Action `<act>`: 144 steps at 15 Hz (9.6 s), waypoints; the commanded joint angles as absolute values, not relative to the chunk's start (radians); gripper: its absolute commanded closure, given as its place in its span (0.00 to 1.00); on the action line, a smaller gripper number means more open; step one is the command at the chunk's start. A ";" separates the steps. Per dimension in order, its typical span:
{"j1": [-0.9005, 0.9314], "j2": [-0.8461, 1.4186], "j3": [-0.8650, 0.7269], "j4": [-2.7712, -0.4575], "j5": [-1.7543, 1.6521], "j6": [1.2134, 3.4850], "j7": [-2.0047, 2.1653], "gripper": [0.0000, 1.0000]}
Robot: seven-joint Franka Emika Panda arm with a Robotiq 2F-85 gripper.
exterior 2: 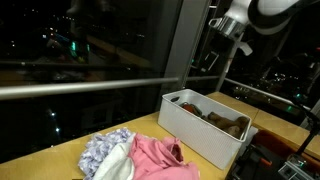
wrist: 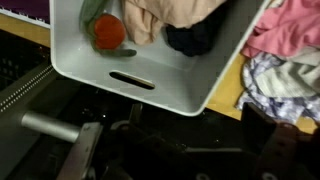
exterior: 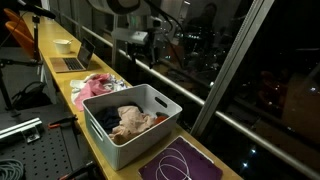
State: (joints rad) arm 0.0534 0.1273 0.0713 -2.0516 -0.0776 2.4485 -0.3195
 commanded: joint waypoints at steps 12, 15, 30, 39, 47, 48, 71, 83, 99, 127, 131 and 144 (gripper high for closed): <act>-0.016 0.799 -0.001 -1.861 -0.169 2.692 -0.252 0.00; -0.020 0.863 -0.004 -1.873 -0.166 2.719 -0.227 0.00; -0.134 0.495 0.037 -2.181 -0.033 2.706 -0.217 1.00; -0.112 0.100 0.076 -2.325 0.033 2.629 -0.265 1.00; 0.012 -0.210 0.074 -2.211 -0.038 2.440 -0.241 1.00; 0.037 -0.219 0.094 -2.179 -0.054 2.417 -0.220 1.00; 0.198 -0.031 0.215 -2.178 -0.165 2.436 -0.091 0.16; 0.010 0.271 0.002 -2.340 -0.249 2.758 -0.141 0.00; -0.023 0.581 0.031 -2.194 -0.148 2.809 -0.158 0.47; 0.194 -0.244 0.323 -2.074 -0.490 2.329 -0.027 0.97; 0.249 -0.187 0.446 -1.863 -0.548 2.159 0.013 0.97; 0.342 0.057 0.454 -1.732 -0.583 2.089 0.044 0.97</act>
